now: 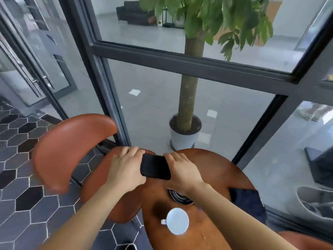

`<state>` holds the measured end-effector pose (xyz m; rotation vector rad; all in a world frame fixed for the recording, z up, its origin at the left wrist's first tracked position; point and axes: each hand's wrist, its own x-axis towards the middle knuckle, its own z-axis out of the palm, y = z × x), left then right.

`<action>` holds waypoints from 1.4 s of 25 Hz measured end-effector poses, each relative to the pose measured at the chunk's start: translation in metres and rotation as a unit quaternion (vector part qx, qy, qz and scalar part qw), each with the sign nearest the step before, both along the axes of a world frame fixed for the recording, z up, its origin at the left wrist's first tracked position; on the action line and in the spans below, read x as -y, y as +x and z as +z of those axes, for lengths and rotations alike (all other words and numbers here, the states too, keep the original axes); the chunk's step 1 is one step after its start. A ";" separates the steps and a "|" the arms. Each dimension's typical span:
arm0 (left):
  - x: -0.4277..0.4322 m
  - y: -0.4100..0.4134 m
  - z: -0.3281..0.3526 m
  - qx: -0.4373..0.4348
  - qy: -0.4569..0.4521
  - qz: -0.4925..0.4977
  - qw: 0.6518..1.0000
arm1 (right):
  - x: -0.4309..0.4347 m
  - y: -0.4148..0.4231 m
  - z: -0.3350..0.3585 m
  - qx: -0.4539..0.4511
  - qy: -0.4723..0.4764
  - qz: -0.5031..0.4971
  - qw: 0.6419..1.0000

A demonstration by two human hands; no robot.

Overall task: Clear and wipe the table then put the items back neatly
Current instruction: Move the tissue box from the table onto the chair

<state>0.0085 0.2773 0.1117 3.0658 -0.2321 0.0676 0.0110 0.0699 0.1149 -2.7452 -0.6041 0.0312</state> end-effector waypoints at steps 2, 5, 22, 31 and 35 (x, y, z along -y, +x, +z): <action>-0.030 -0.003 -0.012 -0.015 0.005 0.037 0.999 | -0.036 0.008 -0.010 -0.007 -0.018 0.010 1.000; -0.076 -0.004 -0.035 -0.034 -0.001 0.078 0.996 | -0.090 0.020 -0.032 -0.024 -0.041 0.032 0.998; -0.231 0.035 -0.223 -0.196 -0.048 0.174 0.964 | -0.266 0.091 -0.212 -0.174 -0.160 0.131 0.963; -0.258 0.095 -0.294 -0.207 -0.075 0.178 0.959 | -0.299 0.159 -0.283 -0.219 -0.159 0.099 0.958; -0.261 0.122 -0.317 -0.211 -0.063 0.166 0.961 | -0.302 0.180 -0.310 -0.232 -0.143 0.063 0.960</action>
